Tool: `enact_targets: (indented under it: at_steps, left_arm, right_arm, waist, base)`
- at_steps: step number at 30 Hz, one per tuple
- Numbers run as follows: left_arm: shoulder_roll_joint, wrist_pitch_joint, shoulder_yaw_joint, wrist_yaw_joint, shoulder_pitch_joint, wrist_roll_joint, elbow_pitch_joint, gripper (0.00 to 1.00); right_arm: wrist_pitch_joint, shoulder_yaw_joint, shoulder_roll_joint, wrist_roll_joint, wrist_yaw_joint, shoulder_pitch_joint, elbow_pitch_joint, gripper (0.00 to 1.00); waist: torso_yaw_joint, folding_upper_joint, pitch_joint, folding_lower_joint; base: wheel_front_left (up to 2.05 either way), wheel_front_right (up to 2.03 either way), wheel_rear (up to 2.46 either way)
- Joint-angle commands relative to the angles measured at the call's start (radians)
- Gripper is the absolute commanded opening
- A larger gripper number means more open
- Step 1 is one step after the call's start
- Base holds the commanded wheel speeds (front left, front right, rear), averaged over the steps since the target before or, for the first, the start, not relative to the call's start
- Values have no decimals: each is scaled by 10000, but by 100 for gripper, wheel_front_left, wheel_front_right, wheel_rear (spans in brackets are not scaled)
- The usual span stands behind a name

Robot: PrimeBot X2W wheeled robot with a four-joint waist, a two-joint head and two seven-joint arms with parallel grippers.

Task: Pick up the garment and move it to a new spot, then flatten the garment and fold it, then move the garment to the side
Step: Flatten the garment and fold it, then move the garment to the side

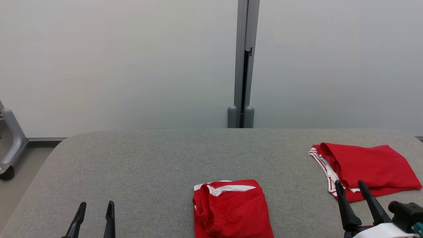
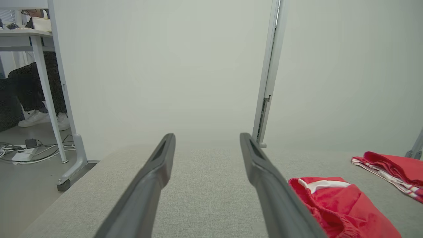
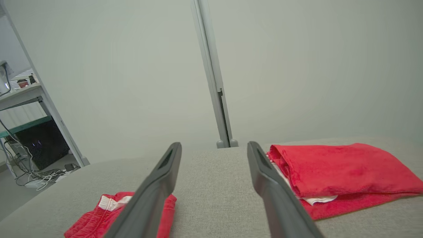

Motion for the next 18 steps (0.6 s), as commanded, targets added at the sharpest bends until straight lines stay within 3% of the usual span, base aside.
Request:
enact_targets:
  at_steps: [1, 7, 18]
  left_arm:
    - [-21, -34, 41, -84, 105, 78, 31, 100]
    - [-325, -35, 315, -370, 211, 459, 184, 100]
    - [-690, -37, 599, -862, 110, 915, 325, 100]
  right_arm:
    - [-41, -55, -5, -62, 6, 84, 30, 100]
    - [-44, -152, 295, -749, 6, 233, 251, 100]
    - [-44, 0, 423, -903, 6, -74, 653, 100]
  waist:
    - [-20, 0, 3, 0]
    - [-48, 0, 24, 0]
    - [59, 0, 51, 0]
  base:
    - [0, 0, 0]
    - [0, 0, 0]
    - [0, 0, 0]
